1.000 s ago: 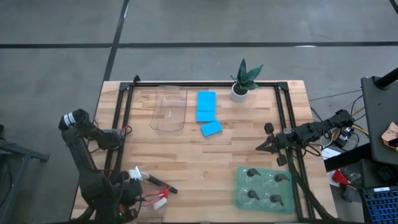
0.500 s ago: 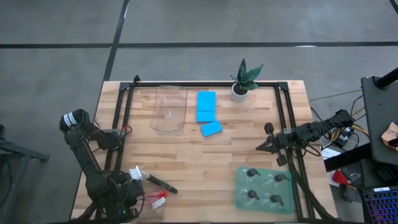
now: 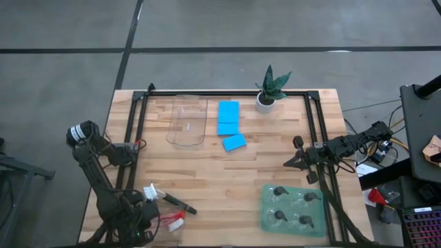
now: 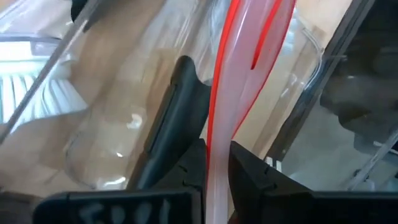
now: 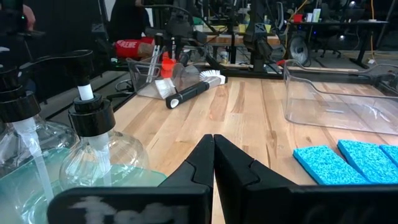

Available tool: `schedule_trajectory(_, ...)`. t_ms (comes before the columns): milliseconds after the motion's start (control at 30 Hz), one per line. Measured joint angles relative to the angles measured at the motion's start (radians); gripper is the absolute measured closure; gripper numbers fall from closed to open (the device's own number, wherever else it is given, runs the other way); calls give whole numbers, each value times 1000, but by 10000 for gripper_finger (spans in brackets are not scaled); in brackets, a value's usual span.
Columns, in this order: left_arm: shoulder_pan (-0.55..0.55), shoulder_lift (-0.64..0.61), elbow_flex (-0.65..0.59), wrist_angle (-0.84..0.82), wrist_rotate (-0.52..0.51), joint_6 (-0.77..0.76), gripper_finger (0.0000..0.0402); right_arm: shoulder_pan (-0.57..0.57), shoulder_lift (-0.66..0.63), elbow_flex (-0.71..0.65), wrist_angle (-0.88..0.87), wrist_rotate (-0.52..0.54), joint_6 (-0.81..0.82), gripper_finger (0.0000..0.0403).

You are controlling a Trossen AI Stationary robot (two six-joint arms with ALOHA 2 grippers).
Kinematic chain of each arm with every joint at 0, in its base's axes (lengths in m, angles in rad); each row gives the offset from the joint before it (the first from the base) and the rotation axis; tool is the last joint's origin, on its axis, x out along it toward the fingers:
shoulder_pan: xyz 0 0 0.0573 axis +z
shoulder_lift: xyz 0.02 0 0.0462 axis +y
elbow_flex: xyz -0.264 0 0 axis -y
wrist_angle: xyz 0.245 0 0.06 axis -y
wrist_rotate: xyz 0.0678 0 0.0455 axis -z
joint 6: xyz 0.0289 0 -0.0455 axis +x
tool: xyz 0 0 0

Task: Pick & Place Kitchen Sink Supplies
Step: Put the red dish brush into the bottom transparent bin, then put the black dish brush into the bottom transparent bin

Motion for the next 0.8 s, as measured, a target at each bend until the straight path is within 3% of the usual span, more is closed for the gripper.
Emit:
schedule_trajectory(300, 0, -2, 10, 6, 22, -62, 335, 0, 0, 0, 0, 0, 0, 394)
schedule_trajectory(600, 9, -32, 10, -17, 31, -98, 262, 0, 0, 0, 0, 0, 0, 394)
schedule_trajectory(800, 52, -110, 10, -40, -64, -35, 250, 0, 0, 0, 0, 0, 0, 394)
